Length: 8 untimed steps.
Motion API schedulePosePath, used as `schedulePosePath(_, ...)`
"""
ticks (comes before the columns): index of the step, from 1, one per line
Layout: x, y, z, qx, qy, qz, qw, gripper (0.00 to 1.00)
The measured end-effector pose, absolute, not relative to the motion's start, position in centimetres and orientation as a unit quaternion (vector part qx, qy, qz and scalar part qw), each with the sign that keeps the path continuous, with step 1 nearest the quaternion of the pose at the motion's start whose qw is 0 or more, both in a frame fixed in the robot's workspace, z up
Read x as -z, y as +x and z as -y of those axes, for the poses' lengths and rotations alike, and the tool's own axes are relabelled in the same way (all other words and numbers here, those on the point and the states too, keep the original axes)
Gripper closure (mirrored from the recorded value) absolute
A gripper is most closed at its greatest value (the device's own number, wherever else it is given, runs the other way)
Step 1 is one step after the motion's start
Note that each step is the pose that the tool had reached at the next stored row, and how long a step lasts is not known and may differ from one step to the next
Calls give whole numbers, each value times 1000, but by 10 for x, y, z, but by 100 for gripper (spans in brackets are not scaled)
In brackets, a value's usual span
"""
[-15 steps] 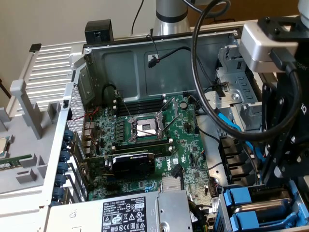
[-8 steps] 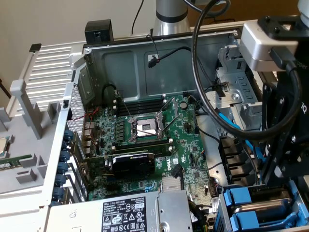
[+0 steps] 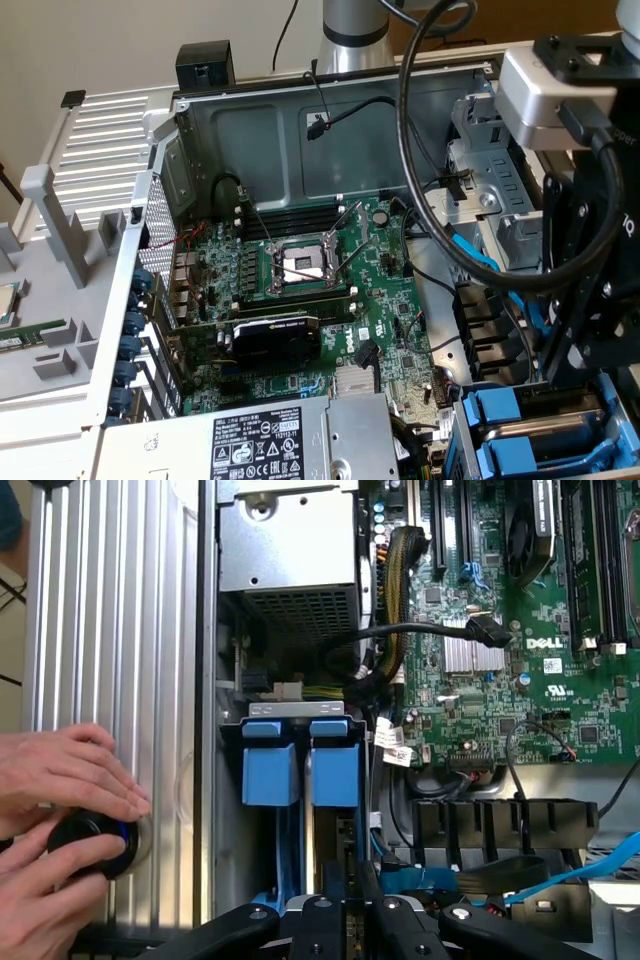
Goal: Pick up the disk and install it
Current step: 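Insert the first disk wire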
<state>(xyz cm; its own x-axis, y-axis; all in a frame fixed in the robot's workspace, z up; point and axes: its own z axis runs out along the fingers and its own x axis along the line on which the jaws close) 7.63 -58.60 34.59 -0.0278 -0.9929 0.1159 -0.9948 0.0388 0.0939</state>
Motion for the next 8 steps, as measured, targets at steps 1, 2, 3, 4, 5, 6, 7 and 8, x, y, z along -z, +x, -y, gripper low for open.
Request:
schedulePosePath(1, -346, 76, 586, -7, 693, 717, 75, 83)
schedulePosePath(2, -346, 76, 586, -7, 693, 717, 75, 83)
schedulePosePath(3, -346, 76, 586, -7, 693, 717, 75, 83)
schedulePosePath(4, -346, 76, 586, -7, 693, 717, 75, 83)
schedulePosePath(5, -345, 76, 586, -7, 693, 717, 75, 83)
schedulePosePath(6, -345, 76, 586, -7, 693, 717, 74, 83)
schedulePosePath(7, -345, 76, 586, -7, 693, 717, 75, 83)
schedulePosePath(8, -345, 76, 586, -7, 693, 717, 75, 83)
